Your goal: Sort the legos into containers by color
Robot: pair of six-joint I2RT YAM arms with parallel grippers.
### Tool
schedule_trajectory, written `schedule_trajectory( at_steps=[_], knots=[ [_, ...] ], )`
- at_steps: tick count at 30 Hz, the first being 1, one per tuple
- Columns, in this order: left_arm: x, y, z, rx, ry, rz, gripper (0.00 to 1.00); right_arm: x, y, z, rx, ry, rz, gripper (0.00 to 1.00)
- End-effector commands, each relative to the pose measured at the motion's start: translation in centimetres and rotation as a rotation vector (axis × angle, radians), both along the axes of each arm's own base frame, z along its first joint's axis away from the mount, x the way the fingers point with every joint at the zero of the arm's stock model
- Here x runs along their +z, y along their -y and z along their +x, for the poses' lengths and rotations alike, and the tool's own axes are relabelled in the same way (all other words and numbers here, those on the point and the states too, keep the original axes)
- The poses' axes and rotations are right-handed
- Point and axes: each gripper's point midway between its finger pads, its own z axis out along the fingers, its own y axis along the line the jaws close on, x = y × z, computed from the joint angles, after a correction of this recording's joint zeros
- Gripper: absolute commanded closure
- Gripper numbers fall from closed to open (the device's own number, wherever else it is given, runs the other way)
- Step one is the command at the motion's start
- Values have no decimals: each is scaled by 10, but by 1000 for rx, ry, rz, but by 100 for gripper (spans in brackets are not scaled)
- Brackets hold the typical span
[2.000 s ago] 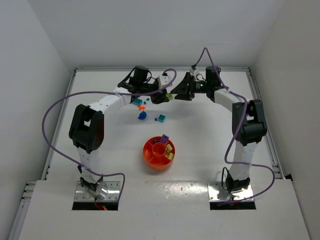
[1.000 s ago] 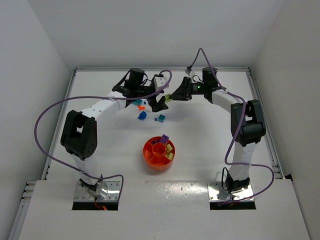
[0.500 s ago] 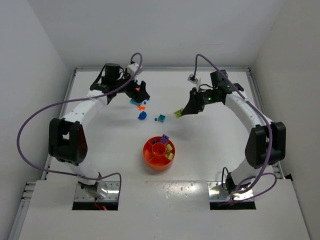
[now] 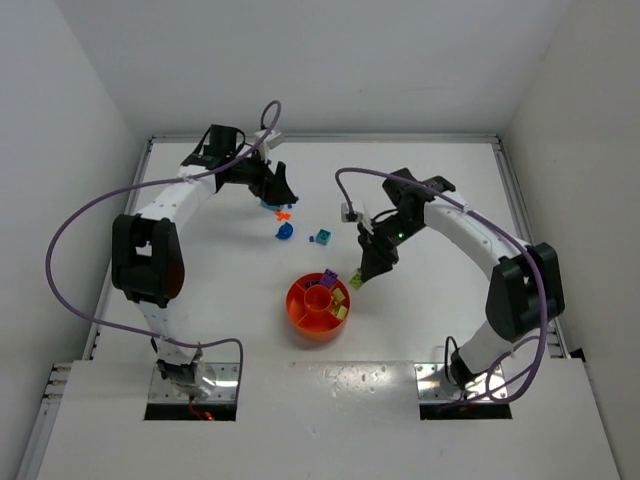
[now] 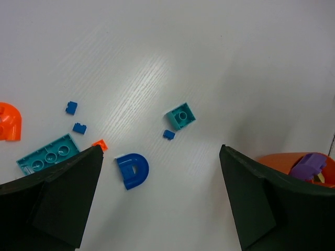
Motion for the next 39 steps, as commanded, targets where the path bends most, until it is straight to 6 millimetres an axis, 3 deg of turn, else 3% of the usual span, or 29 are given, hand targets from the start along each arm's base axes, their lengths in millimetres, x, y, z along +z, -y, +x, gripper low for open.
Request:
schedule_trajectory(
  at_steps=[1,9,19,32,33,37,39],
  knots=[
    [6,-1,-4,-29,21,-14,0,7,-1,-12,111,47,7,96],
    [1,-11,-11,-24,21,-1,0,4,-13,-36,252,43,4,96],
    [0,-13,-15,-27,35,13,0,3,-40,-21,315,71,8,97],
    [-11,-29,-5,40,5,41,0,-13,-42,-42,432,83,-40,97],
    [-10,-32,-5,70,-29,25,0,-13,-44,-45,441,83,-40,95],
    [-22,-43,15,270,-123,35,0,-21,-46,-40,453,107,-83,60],
    [-25,-53,23,377,-162,22,0,-23,-48,-35,445,126,-86,54]
  ],
)
